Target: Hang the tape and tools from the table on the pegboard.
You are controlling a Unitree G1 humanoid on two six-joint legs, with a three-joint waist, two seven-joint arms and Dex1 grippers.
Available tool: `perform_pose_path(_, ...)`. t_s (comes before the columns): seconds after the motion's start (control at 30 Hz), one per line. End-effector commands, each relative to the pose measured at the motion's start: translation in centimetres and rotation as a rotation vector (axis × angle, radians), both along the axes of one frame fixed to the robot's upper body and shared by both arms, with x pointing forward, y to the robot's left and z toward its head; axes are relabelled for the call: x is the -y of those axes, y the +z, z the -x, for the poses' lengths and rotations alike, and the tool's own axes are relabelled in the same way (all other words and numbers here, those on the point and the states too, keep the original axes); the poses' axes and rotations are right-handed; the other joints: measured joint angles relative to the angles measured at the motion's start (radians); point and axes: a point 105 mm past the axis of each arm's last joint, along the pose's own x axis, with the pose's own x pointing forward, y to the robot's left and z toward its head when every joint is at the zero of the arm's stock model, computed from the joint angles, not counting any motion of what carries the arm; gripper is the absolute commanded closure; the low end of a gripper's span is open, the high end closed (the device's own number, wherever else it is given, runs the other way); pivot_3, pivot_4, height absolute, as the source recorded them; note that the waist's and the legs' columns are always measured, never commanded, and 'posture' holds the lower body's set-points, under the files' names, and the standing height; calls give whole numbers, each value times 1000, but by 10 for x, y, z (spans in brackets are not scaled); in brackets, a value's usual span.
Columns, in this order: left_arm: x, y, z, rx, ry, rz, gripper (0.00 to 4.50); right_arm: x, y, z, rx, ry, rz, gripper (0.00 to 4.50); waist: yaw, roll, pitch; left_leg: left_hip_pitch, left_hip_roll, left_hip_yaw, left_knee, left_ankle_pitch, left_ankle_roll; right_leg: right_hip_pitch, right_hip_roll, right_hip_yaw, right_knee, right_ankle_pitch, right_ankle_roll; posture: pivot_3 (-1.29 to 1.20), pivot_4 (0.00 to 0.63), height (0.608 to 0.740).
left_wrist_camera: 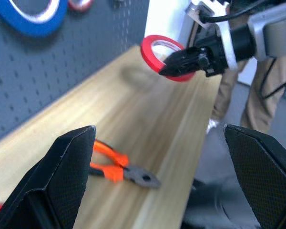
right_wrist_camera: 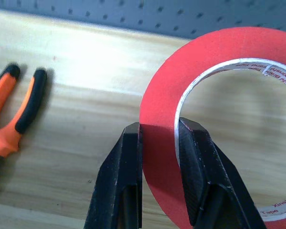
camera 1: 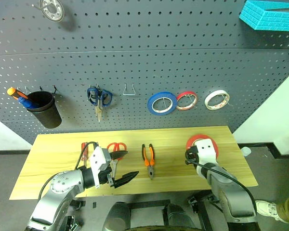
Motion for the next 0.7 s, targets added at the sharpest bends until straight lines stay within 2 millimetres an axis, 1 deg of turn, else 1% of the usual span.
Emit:
perform_pose_path(0.03, 0, 10, -2, 61, -3, 43, 0, 0, 30, -1, 160, -13, -33, 3808, 0, 0, 0, 0, 0, 0, 0, 0, 0, 0, 0, 0, 0, 0, 0, 358, 42, 703)
perform_pose_path(0.13, 1, 12, -5, 92, 3, 72, 0, -4, 48, 2, 272, -12, -90, 3808, -3, 0, 0, 0, 0, 0, 0, 0, 0, 0, 0, 0, 0, 0, 0, 347, 40, 703)
perform_pose_path(0.2, 1, 13, -7, 104, 1, 78, 0, -6, 53, 2, 304, -10, -101, 3808, -8, 0, 0, 0, 0, 0, 0, 0, 0, 0, 0, 0, 0, 0, 0, 342, 38, 703)
perform_pose_path(0.27, 2, 16, -9, 128, 4, 103, 0, -9, 62, 2, 367, -9, -126, 3808, -14, -1, -1, 1, 0, 0, 0, 0, 0, 1, 0, 0, 0, 0, 0, 339, 37, 703)
perform_pose_path(0.4, 5, 22, -10, 176, 3, 148, 0, -13, 89, -3, 518, -16, -170, 3808, -23, -1, -1, 1, 0, 0, 0, 0, 0, 2, -1, 0, 0, 0, 0, 338, 35, 703)
perform_pose_path(0.47, 5, 25, -11, 188, 7, 169, 0, -15, 98, -5, 565, -10, -186, 3808, -25, -1, -2, 1, 0, 0, 0, 0, 0, 2, -1, 0, 0, 0, 0, 339, 33, 703)
perform_pose_path(0.6, 7, 29, -13, 198, 10, 208, 0, -27, 116, -15, 660, 52, -202, 3808, -25, -2, -2, 1, 0, 0, 0, 0, 0, 2, -1, 0, 0, 0, 0, 337, 31, 703)
perform_pose_path(0.7, 8, 31, -14, 211, 14, 234, 0, -33, 124, -27, 688, 78, -207, 3808, -25, -2, -3, 2, 0, 0, 1, 0, 0, 3, -1, 0, 0, 0, 0, 341, 28, 703)
